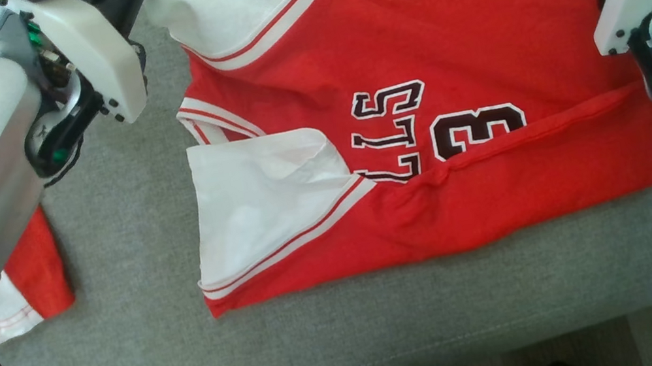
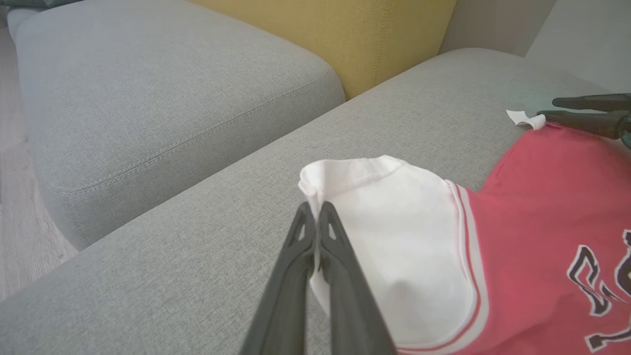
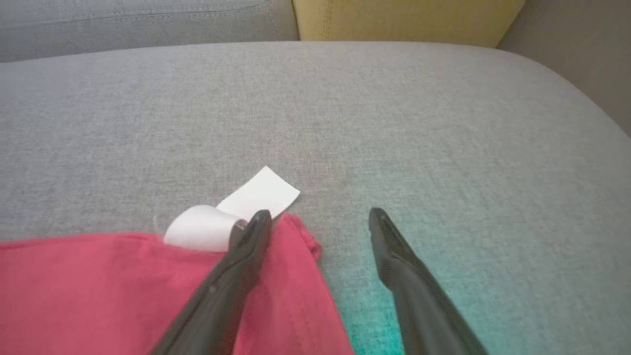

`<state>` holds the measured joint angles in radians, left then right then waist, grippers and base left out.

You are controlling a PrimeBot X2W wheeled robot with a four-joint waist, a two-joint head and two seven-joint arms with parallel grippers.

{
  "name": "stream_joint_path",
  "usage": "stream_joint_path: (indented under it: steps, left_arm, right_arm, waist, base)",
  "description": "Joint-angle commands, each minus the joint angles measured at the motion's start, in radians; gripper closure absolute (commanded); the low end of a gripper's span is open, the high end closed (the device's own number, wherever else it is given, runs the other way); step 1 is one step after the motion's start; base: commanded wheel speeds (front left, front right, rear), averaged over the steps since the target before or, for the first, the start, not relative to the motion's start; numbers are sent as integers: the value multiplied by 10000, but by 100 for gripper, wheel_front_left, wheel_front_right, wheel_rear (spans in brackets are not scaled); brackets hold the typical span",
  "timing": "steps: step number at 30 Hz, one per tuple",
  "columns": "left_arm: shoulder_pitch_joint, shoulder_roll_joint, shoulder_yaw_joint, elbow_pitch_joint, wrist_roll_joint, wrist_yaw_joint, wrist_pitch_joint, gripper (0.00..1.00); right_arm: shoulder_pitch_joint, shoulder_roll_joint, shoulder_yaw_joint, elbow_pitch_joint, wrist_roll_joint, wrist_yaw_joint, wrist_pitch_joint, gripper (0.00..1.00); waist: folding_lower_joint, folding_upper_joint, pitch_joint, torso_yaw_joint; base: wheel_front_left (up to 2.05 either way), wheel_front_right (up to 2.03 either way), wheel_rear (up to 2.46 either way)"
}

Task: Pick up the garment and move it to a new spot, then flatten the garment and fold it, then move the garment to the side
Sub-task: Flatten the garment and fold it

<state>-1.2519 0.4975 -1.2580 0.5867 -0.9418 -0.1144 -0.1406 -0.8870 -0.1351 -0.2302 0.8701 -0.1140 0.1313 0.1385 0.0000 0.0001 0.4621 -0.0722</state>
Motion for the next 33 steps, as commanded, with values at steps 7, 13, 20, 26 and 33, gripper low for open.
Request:
stream_joint_path:
  steps: [7, 13, 20, 26, 33]
  left_arm:
    - [-566, 343, 306, -121, 33, 28, 80, 100]
    - [-639, 315, 281, -93, 41, 12, 98, 100]
    - [-609, 321, 257, 146, 34, 7, 34, 100]
    - [-678, 315, 360, 402, -36, 68, -98, 100]
    - [-1010, 282, 533, 786, 32, 218, -371, 100]
  right_arm:
    - [-554, -103, 513, 347, 115, -6, -87, 0]
    - [-714, -342, 345, 926, 1, -6, 234, 0]
    - [-858, -290, 132, 1391, -178, -6, 462, 100]
    - [-1131, -234, 173, 1243, 74, -6, -100, 100]
    - [-1555, -147, -130, 953, 523, -6, -1001, 100]
  waist:
    - [0, -1, 103, 47]
    - [0, -1, 144, 91]
    - [0, -1, 53, 45]
    - [0, -1, 50, 8]
    - [0, -1, 211, 39]
  base:
    - [0, 0, 0]
    - [0, 0, 0]
    - [0, 0, 0]
    - [0, 0, 0]
    - [0, 0, 0]
